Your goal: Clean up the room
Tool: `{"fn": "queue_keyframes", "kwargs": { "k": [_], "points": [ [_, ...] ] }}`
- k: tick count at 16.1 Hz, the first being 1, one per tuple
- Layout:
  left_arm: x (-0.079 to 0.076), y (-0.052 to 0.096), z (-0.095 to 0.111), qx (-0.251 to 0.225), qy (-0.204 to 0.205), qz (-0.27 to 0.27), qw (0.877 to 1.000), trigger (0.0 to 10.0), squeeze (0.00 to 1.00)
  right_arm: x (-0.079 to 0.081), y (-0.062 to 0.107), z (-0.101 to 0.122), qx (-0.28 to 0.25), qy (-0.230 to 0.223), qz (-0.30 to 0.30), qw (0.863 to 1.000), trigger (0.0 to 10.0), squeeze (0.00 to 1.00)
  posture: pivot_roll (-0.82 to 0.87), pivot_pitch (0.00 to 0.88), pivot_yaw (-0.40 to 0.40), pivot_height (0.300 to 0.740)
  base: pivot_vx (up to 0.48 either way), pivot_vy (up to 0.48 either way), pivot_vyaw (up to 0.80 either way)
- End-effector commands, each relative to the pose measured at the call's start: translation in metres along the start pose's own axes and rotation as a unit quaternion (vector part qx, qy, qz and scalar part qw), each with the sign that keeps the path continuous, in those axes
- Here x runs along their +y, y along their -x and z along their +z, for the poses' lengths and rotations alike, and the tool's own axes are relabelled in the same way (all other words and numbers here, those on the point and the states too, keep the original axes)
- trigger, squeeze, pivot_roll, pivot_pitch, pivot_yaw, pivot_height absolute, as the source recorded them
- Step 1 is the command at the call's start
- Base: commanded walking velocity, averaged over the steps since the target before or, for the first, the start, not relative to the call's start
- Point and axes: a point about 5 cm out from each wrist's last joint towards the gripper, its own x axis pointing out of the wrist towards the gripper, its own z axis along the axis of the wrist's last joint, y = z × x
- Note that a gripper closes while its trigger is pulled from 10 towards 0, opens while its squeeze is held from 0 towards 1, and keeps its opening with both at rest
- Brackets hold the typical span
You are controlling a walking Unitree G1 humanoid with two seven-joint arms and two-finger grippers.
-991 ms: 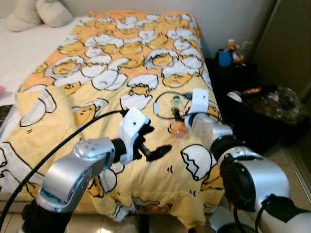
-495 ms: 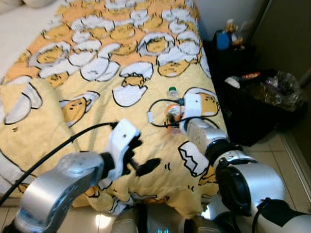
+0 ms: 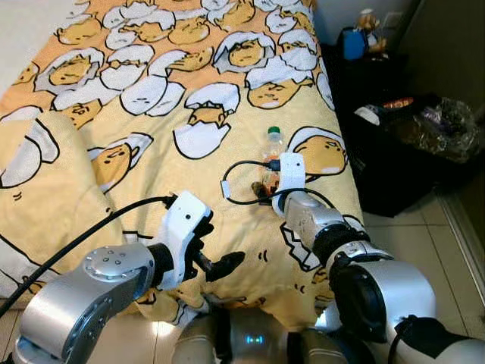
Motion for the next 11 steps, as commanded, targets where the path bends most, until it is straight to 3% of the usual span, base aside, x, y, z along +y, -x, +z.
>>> {"fn": "queue_keyframes", "kwargs": {
  "k": [1,8,11],
  "points": [
    [0.0,0.001,0.0,-0.002,-0.001,0.004,1.0,10.0,0.0,0.0,0.0,-0.008,0.009,-0.008,-0.006,1.0,0.0,0.0,0.1,0.243,0.065,0.74,0.0,0.0,0.0],
    [0.0,-0.006,-0.002,-0.001,0.011,0.001,1.0,10.0,0.0,0.001,0.0,-0.001,-0.025,0.029,-0.003,0.999,0.0,0.0,0.07,0.206,0.068,0.74,0.0,0.0,0.0],
    [-0.004,-0.014,-0.009,0.002,0.015,-0.006,1.0,10.0,0.0,0.001,0.001,0.014,-0.083,0.058,-0.018,0.995,0.0,0.0,0.05,0.179,0.064,0.74,0.0,0.0,0.0]
  ]
}}
